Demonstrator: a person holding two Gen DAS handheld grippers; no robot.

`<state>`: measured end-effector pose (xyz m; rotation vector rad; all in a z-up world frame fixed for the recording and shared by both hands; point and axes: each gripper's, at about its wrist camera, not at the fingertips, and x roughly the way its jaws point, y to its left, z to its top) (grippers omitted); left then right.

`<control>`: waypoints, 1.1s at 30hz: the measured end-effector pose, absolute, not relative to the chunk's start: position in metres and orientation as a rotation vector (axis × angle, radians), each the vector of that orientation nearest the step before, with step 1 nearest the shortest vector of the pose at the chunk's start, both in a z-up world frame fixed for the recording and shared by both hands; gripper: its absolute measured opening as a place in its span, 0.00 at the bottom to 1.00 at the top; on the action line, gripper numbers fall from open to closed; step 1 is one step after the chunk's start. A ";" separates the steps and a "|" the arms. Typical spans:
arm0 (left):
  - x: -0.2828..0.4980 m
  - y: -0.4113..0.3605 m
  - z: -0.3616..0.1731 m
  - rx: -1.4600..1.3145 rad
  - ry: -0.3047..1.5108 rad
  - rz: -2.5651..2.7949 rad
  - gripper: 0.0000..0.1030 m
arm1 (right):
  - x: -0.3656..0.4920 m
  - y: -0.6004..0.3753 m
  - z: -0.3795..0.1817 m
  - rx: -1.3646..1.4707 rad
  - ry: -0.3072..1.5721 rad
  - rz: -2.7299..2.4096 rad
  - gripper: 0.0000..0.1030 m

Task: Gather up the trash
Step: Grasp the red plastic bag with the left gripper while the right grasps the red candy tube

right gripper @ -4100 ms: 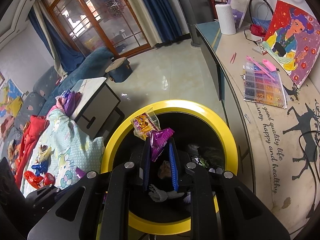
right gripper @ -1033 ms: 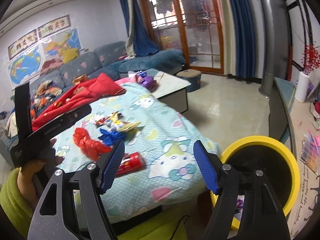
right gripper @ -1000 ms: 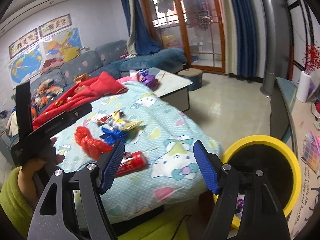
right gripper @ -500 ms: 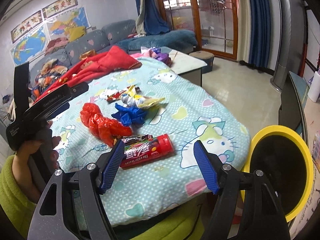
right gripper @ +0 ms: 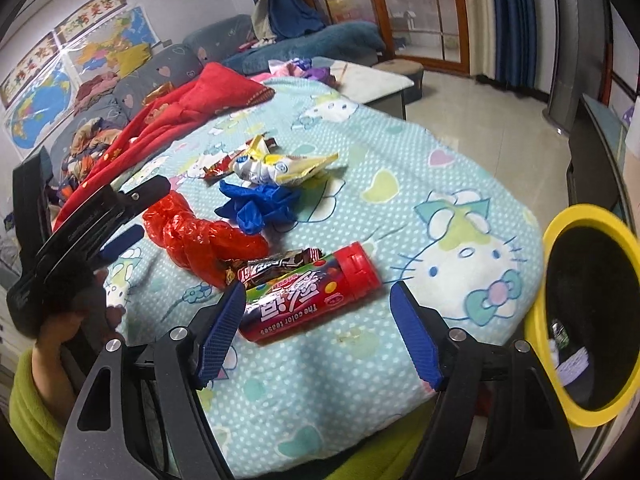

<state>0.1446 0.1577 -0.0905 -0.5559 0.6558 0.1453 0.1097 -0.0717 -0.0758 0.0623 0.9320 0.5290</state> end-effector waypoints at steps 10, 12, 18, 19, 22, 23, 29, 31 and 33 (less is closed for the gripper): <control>0.149 0.159 -0.106 -0.618 0.694 0.100 0.59 | 0.125 -0.061 -0.101 0.182 1.021 0.550 0.67; 0.150 0.157 -0.108 -0.624 0.702 0.091 0.54 | 0.126 -0.061 -0.102 0.185 1.015 0.555 0.63; 0.150 0.155 -0.107 -0.616 0.706 0.080 0.42 | 0.129 -0.071 -0.103 0.222 1.012 0.563 0.48; 0.150 0.154 -0.107 -0.613 0.707 0.079 0.41 | 0.130 -0.073 -0.102 0.227 1.015 0.565 0.46; 0.151 0.153 -0.107 -0.608 0.709 0.071 0.34 | 0.131 -0.079 -0.101 0.243 1.027 0.567 0.42; 0.151 0.153 -0.107 -0.608 0.709 0.068 0.31 | 0.131 -0.081 -0.101 0.246 1.030 0.569 0.40; 0.150 0.154 -0.105 -0.619 0.697 0.051 0.22 | 0.133 -0.091 -0.097 0.257 1.037 0.562 0.34; 0.148 0.156 -0.102 -0.631 0.687 0.044 0.21 | 0.133 -0.096 -0.095 0.258 1.030 0.558 0.32; 0.146 0.156 -0.099 -0.633 0.673 0.040 0.21 | 0.134 -0.099 -0.094 0.261 1.028 0.557 0.30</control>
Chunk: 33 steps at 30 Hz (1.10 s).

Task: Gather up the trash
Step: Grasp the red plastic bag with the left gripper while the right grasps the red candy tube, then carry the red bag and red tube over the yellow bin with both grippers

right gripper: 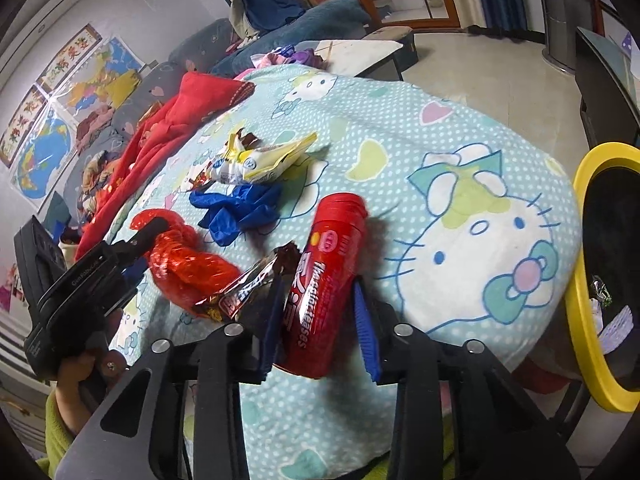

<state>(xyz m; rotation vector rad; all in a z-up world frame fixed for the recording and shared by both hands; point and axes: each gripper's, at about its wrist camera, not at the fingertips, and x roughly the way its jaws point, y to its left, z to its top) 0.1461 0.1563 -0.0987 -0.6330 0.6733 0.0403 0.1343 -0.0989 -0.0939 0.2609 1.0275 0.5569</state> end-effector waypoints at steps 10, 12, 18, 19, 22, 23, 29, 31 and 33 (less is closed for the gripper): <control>0.134 0.148 -0.062 -0.594 0.575 0.006 0.20 | 0.134 -0.103 -0.076 0.217 0.952 0.578 0.27; 0.134 0.144 -0.057 -0.590 0.565 -0.011 0.20 | 0.133 -0.105 -0.069 0.204 0.922 0.581 0.27; 0.132 0.133 -0.046 -0.610 0.544 -0.078 0.20 | 0.139 -0.116 -0.055 0.233 0.886 0.580 0.27; 0.132 0.131 -0.044 -0.615 0.543 -0.094 0.20 | 0.140 -0.120 -0.053 0.240 0.880 0.576 0.27; 0.132 0.124 -0.040 -0.631 0.542 -0.134 0.20 | 0.144 -0.130 -0.046 0.255 0.862 0.562 0.27; 0.132 0.121 -0.038 -0.633 0.542 -0.147 0.20 | 0.145 -0.133 -0.044 0.257 0.855 0.556 0.27; 0.131 0.100 -0.031 -0.616 0.543 -0.209 0.20 | 0.151 -0.153 -0.035 0.248 0.814 0.513 0.27; 0.131 0.092 -0.030 -0.603 0.545 -0.228 0.20 | 0.152 -0.160 -0.033 0.243 0.799 0.496 0.27; 0.132 0.081 -0.030 -0.587 0.552 -0.253 0.20 | 0.153 -0.168 -0.031 0.238 0.783 0.479 0.27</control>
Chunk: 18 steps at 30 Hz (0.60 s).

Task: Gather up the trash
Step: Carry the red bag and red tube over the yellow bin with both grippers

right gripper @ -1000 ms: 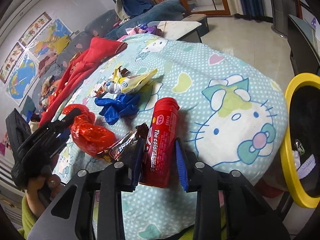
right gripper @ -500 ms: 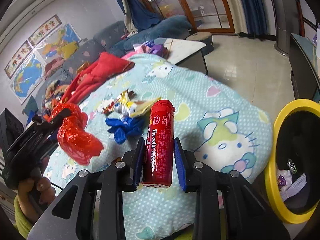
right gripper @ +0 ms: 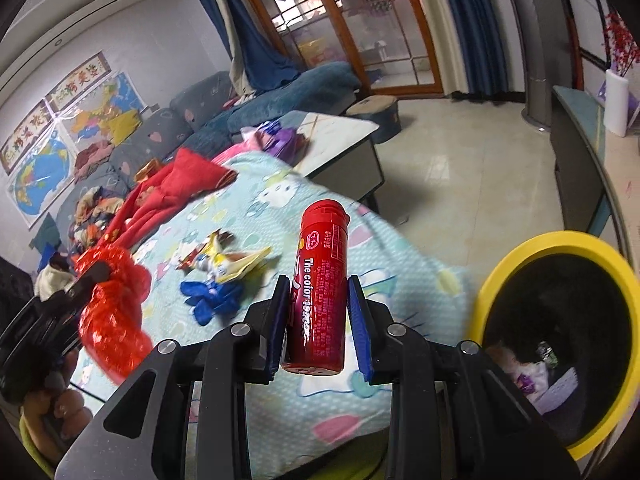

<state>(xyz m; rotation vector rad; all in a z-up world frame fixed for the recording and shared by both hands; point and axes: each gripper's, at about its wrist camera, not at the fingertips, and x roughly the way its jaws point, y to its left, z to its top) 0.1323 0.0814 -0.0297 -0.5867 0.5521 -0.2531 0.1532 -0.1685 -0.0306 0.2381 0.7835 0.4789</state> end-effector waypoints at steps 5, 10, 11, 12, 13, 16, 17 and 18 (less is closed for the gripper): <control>0.133 0.055 -0.033 -0.539 0.572 -0.306 0.20 | 0.152 -0.188 -0.027 0.236 0.757 0.444 0.27; 0.135 0.028 -0.035 -0.491 0.594 -0.355 0.20 | 0.148 -0.206 -0.032 0.234 0.759 0.418 0.27; 0.136 0.024 -0.036 -0.480 0.597 -0.362 0.20 | 0.147 -0.209 -0.032 0.233 0.760 0.412 0.27; 0.136 0.019 -0.036 -0.468 0.602 -0.372 0.20 | 0.146 -0.213 -0.033 0.233 0.761 0.406 0.27; 0.137 0.014 -0.037 -0.459 0.607 -0.380 0.20 | 0.146 -0.215 -0.033 0.235 0.761 0.402 0.27; 0.137 0.005 -0.039 -0.435 0.617 -0.396 0.20 | 0.145 -0.225 -0.033 0.247 0.755 0.387 0.27; 0.137 0.002 -0.040 -0.429 0.620 -0.401 0.20 | 0.144 -0.227 -0.033 0.250 0.755 0.384 0.27; 0.138 -0.001 -0.041 -0.421 0.623 -0.407 0.20 | 0.144 -0.231 -0.034 0.255 0.753 0.379 0.27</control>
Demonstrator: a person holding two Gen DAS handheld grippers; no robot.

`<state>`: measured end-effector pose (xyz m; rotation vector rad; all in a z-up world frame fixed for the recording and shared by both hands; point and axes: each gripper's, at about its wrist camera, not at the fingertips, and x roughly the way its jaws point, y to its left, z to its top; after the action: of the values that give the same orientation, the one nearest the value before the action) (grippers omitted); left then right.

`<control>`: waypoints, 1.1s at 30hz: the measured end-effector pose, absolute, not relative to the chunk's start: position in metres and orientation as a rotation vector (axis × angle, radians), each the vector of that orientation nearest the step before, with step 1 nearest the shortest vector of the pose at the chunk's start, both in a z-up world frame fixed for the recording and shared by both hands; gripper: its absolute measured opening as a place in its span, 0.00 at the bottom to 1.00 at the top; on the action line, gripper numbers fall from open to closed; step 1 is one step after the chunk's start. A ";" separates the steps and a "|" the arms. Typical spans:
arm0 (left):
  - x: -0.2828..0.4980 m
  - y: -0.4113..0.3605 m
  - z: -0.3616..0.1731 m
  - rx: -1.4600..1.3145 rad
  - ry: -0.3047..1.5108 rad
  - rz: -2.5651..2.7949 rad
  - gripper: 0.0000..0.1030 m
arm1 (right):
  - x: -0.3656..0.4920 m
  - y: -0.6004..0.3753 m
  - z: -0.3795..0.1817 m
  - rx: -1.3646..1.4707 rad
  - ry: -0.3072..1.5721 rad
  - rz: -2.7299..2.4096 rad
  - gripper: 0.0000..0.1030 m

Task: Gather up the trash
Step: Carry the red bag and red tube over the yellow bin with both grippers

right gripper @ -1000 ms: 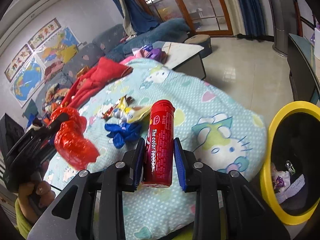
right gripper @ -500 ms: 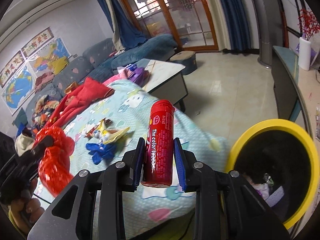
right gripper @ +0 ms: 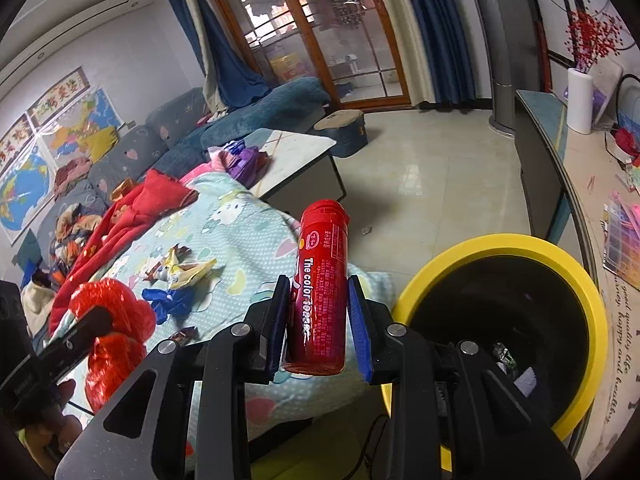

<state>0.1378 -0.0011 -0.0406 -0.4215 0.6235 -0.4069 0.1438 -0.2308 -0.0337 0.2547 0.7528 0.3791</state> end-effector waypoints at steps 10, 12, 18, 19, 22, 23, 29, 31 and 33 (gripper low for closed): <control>0.139 -0.028 -0.044 -0.344 0.630 -0.441 0.20 | 0.141 -0.261 -0.041 0.288 0.747 0.316 0.27; 0.140 -0.036 -0.044 -0.326 0.633 -0.454 0.20 | 0.141 -0.268 -0.042 0.294 0.745 0.301 0.27; 0.143 -0.060 -0.048 -0.276 0.646 -0.490 0.20 | 0.141 -0.288 -0.046 0.322 0.745 0.254 0.27; 0.143 -0.065 -0.049 -0.270 0.648 -0.494 0.20 | 0.141 -0.292 -0.047 0.326 0.747 0.244 0.27; 0.147 -0.074 -0.050 -0.253 0.654 -0.508 0.20 | 0.141 -0.300 -0.050 0.334 0.751 0.223 0.27; 0.147 -0.076 -0.051 -0.248 0.655 -0.511 0.20 | 0.141 -0.303 -0.052 0.336 0.753 0.217 0.27; 0.157 -0.091 -0.054 -0.211 0.668 -0.520 0.20 | 0.142 -0.318 -0.058 0.349 0.758 0.187 0.27; 0.160 -0.098 -0.057 -0.200 0.675 -0.523 0.20 | 0.142 -0.323 -0.059 0.356 0.757 0.178 0.27; 0.163 -0.103 -0.059 -0.192 0.680 -0.526 0.20 | 0.143 -0.328 -0.061 0.361 0.759 0.171 0.27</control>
<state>0.1627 -0.1026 -0.0592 -0.1915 0.6799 -0.5257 0.1434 -0.3276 -0.0610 0.3611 0.7589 0.1715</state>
